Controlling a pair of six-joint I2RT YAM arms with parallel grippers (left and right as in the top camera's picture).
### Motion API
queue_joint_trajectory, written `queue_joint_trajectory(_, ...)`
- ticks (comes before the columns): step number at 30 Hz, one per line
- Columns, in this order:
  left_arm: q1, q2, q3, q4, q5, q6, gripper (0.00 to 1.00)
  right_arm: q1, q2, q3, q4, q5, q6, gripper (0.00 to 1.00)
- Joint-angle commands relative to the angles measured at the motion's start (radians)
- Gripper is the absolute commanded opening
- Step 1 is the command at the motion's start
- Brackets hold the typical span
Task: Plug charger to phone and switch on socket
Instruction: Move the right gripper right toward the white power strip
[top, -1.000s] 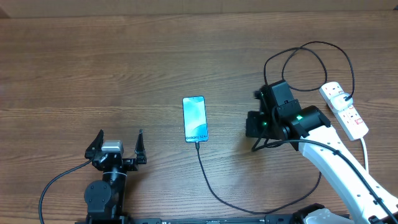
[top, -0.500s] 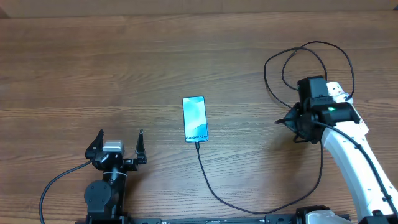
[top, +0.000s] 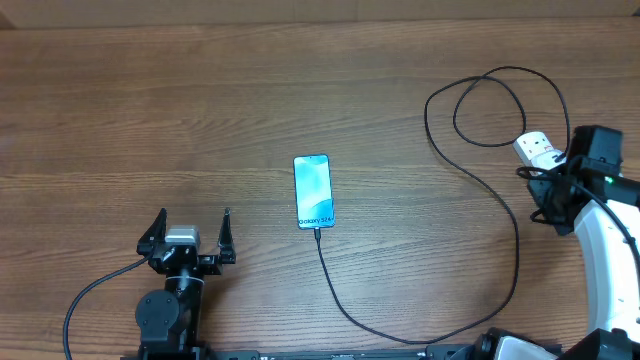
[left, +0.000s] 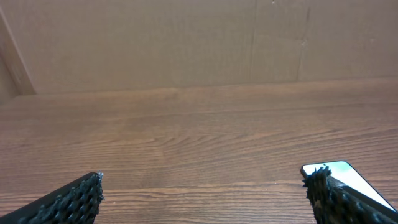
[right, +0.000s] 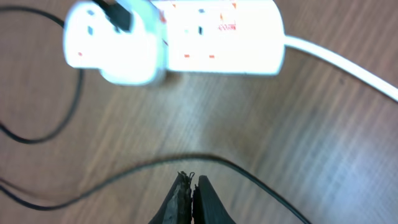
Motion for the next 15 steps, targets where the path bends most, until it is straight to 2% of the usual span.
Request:
queue_joint_trajectory(1, 0.010, 0.001, -0.006, 0.002, 0.010, 0.014, 1.00, -0.002, 0.002, 0.006, 0.051, -0.026, -0.046, 0.04)
queue_joint_trajectory(15, 0.010, 0.001, -0.006, 0.002, 0.010, 0.014, 0.99, -0.002, 0.151, 0.006, 0.298, 0.213, 0.028, 0.04)
